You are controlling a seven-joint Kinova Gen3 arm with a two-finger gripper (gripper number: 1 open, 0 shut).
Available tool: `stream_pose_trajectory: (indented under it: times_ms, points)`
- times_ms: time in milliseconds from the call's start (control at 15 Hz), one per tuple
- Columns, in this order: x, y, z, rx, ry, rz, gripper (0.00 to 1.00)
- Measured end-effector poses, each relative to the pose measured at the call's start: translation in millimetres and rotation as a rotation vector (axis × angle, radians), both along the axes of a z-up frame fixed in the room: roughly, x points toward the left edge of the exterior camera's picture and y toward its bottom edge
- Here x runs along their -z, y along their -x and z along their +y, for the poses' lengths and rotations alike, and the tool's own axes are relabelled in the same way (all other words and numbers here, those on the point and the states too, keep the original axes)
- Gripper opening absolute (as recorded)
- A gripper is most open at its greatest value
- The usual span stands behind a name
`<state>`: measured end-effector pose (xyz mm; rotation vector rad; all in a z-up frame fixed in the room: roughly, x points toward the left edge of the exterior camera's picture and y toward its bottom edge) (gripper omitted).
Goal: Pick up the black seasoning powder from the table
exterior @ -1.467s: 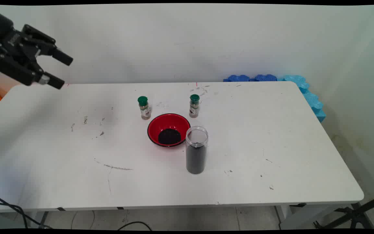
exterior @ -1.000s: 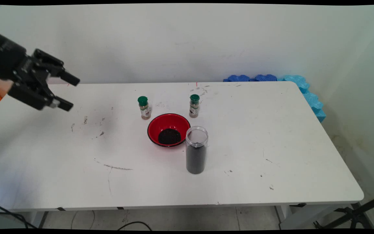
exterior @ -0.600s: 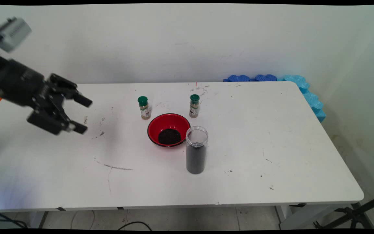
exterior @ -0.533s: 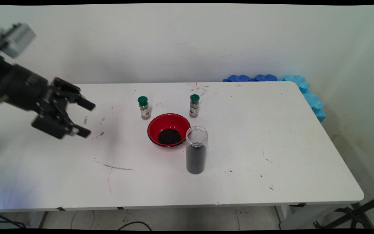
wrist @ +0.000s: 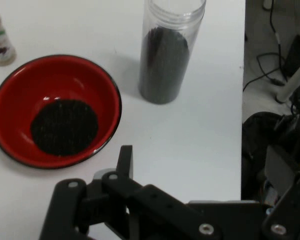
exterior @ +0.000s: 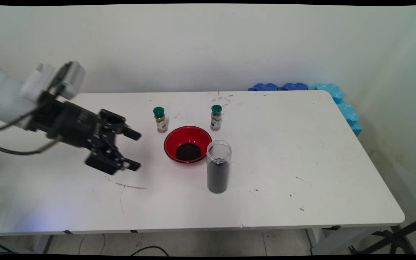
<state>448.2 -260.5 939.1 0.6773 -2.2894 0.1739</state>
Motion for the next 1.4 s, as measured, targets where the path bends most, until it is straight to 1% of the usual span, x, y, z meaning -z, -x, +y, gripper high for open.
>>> stream_pose_trajectory:
  times_ms: [267,533,733,1133,1400]
  points:
    - [28.8,22.0,-11.1,0.023,0.026,0.030,1.00]
    - [50.3,38.1,-22.8,0.041,0.050,0.052,1.00]
    - [66.1,55.6,-33.7,0.057,0.062,0.077,1.00]
    - [88.3,84.0,-53.9,0.059,0.073,0.110,1.00]
    - [97.7,95.1,-62.2,0.049,0.058,0.128,1.00]
